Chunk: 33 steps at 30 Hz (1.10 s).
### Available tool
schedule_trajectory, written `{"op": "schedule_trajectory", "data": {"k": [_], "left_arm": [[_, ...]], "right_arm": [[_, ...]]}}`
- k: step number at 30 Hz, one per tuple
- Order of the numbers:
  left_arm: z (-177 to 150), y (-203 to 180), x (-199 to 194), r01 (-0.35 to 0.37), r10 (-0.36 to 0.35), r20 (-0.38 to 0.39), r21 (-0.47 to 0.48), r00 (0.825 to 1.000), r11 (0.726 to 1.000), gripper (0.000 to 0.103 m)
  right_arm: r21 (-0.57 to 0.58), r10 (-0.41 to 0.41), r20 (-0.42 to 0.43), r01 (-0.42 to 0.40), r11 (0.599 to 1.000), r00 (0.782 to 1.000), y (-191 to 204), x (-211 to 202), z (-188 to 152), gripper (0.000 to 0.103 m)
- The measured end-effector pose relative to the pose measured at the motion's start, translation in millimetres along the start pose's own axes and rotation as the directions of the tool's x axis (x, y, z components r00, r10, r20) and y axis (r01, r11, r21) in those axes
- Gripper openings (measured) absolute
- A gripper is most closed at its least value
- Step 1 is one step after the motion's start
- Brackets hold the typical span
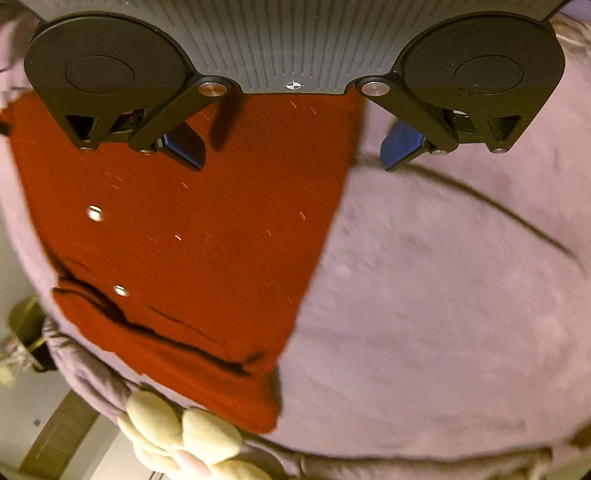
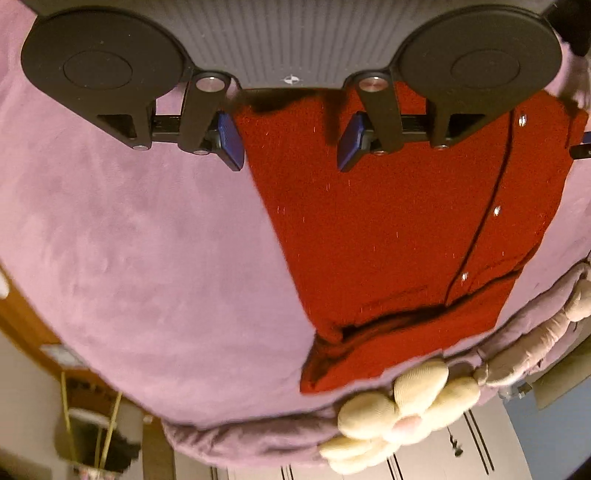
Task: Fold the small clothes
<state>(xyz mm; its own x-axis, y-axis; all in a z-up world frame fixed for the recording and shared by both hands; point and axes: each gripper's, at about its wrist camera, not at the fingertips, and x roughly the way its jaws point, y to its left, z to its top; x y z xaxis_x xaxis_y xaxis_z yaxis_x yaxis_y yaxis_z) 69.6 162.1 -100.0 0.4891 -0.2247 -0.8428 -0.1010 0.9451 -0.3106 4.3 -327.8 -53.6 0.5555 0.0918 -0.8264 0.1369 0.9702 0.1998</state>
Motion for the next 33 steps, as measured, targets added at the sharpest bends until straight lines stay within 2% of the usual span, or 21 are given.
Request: {"op": "schedule_trajectory", "data": {"k": [2,4,5,6,8,9,14,16,17,19,21,24,27,28,29,31,33], "left_arm": [[-1,5,3,0.031,-0.032,-0.024,-0.032,0.999,0.999,0.101],[-1,9,6,0.055,-0.058,-0.042,-0.076,0.997,0.996,0.085],[-1,12,8,0.070,-0.075,-0.055,-0.101,0.996,0.992,0.078],[-2,14,8,0.081,-0.088,-0.057,-0.119,0.994,0.990,0.076],[-3,14,5,0.093,-0.100,-0.052,-0.110,0.994,0.990,0.068],[-4,13,4,0.106,-0.111,-0.053,-0.096,0.992,0.990,0.064],[-3,10,8,0.128,-0.132,-0.091,-0.048,0.987,0.991,0.068],[-2,10,9,0.132,-0.135,-0.101,-0.040,0.986,0.990,0.066],[0,9,9,0.133,-0.136,-0.106,-0.037,0.985,0.990,0.062],[3,8,7,0.143,-0.145,-0.112,-0.020,0.983,0.989,0.047],[7,3,2,0.165,-0.163,-0.118,0.000,0.979,0.986,0.021],[17,-6,-5,0.224,-0.220,-0.124,0.019,0.968,0.975,0.017],[37,-13,-16,0.305,-0.305,-0.082,-0.012,0.949,0.952,0.016],[47,-14,-19,0.328,-0.329,-0.055,-0.026,0.943,0.944,0.016],[60,-16,-23,0.350,-0.351,-0.013,-0.043,0.936,0.936,0.014],[84,-17,-27,0.372,-0.368,0.061,-0.076,0.928,0.925,0.013],[110,-19,-25,0.362,-0.349,0.132,-0.095,0.928,0.927,0.013]], "right_arm": [[-0.005,0.003,-0.015,-0.003,1.000,1.000,-2,4,-4,0.054],[0.002,0.013,-0.015,-0.013,1.000,1.000,-3,3,-8,0.046],[0.004,0.020,-0.016,-0.020,1.000,1.000,-4,3,-8,0.038],[0.007,0.022,-0.015,-0.022,1.000,1.000,-4,2,-8,0.033],[0.024,0.042,-0.012,-0.041,0.999,0.999,-8,-1,-7,0.029],[0.036,0.058,-0.013,-0.058,0.998,0.998,-12,-1,-6,0.029],[0.102,0.101,-0.061,-0.094,0.990,0.993,-26,12,3,0.038],[0.110,0.123,-0.077,-0.114,0.987,0.989,-27,15,6,0.041],[0.090,0.118,-0.083,-0.111,0.990,0.989,-24,16,7,0.039],[0.026,0.102,-0.097,-0.100,0.995,0.990,-17,16,9,0.028],[-0.008,0.117,-0.117,-0.118,0.993,0.986,-14,14,14,0.021],[0.017,0.189,-0.149,-0.189,0.982,0.971,-15,14,25,0.016],[0.126,0.328,-0.142,-0.312,0.942,0.934,-19,15,45,0.016],[0.168,0.371,-0.125,-0.349,0.922,0.920,-19,17,55,0.016],[0.187,0.388,-0.107,-0.364,0.912,0.916,-18,17,64,0.016],[0.199,0.398,-0.056,-0.380,0.903,0.916,-13,21,87,0.015],[0.142,0.355,-0.009,-0.350,0.926,0.935,-2,28,110,0.015]]}}
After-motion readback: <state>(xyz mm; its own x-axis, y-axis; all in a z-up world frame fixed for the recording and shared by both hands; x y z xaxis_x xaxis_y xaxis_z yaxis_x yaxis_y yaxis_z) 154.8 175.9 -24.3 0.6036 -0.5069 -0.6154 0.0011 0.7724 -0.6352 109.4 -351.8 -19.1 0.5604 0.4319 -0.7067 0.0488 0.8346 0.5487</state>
